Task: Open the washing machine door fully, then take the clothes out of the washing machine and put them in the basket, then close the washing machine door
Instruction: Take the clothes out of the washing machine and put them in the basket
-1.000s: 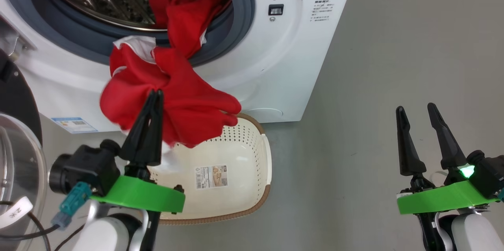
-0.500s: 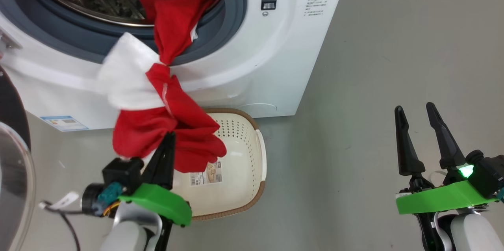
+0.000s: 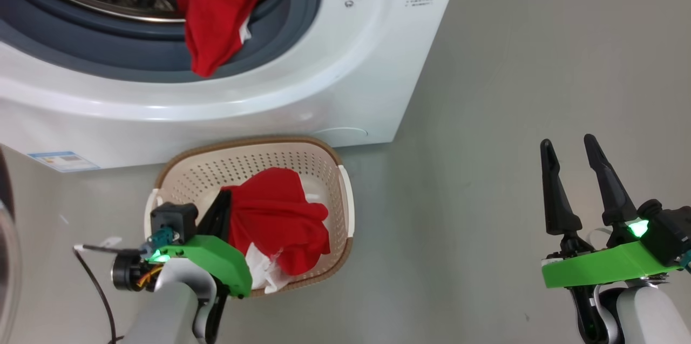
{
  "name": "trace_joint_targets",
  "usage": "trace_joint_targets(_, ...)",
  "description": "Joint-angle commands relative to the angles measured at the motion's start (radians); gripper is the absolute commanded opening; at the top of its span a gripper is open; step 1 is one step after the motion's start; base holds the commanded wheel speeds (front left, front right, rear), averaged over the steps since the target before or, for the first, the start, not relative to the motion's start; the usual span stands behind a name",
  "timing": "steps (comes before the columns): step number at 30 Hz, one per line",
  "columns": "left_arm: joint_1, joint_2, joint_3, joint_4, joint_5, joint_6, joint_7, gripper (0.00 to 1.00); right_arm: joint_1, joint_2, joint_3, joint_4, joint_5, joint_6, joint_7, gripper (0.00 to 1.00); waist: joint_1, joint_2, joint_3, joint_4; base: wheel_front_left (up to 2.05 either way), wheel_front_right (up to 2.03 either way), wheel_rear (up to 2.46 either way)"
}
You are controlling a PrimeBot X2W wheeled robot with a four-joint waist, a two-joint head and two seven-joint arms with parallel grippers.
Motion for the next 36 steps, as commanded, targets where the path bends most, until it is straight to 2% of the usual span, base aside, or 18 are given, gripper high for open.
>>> trace_joint_targets(1,-0.025,0.017,0.031,-0.008,0.007,-0.002,-0.012,0.00,-0.019,-0.011,0.027,-0.022,-0.008,0.006,-0.006,1.00,0.0000,0.0000,0.013,-0.012,0.00,0.00,0.00)
trace_joint_targets(13,-0.164,0.017,0.028,0.342,-0.001,-0.041,0.012,0.00,-0.045,-0.011,0.045,-0.007,0.003,0.006,-0.006,1.00,0.0000,0.0000,0.098,-0.080,0.00,0.00,0.00)
trace_joint_targets(22,-0.207,0.048,0.038,0.417,-0.027,-0.023,0.117,0.00,-0.062,-0.011,0.057,-0.014,0.020,0.006,-0.006,1.00,0.0000,0.0000,0.163,-0.129,0.00,0.00,0.00)
trace_joint_targets(24,-0.211,0.054,0.038,0.421,-0.030,-0.018,0.139,0.19,-0.066,-0.011,0.057,-0.015,0.024,0.006,-0.006,1.00,0.0000,0.0000,0.173,-0.137,0.00,0.00,0.00)
trace_joint_targets(25,-0.214,0.056,0.037,0.422,-0.031,-0.015,0.147,0.45,-0.068,-0.011,0.057,-0.016,0.025,0.006,-0.006,1.00,0.0000,0.0000,0.176,-0.141,0.00,0.00,0.00)
trace_joint_targets(26,-0.216,0.057,0.035,0.423,-0.031,-0.014,0.152,0.80,-0.069,-0.011,0.056,-0.015,0.026,0.006,-0.006,1.00,0.0000,0.0000,0.179,-0.144,0.00,0.00,0.00)
trace_joint_targets(27,-0.217,0.058,0.033,0.424,-0.031,-0.013,0.155,1.00,-0.070,-0.011,0.056,-0.015,0.027,0.006,-0.006,1.00,0.0000,0.0000,0.180,-0.146,0.00,0.00,0.00)
trace_joint_targets(36,-0.218,0.064,0.015,0.428,-0.026,0.007,0.147,1.00,-0.075,-0.011,0.055,-0.003,0.029,0.006,-0.006,1.00,0.0000,0.0000,0.169,-0.146,0.00,0.00,0.00)
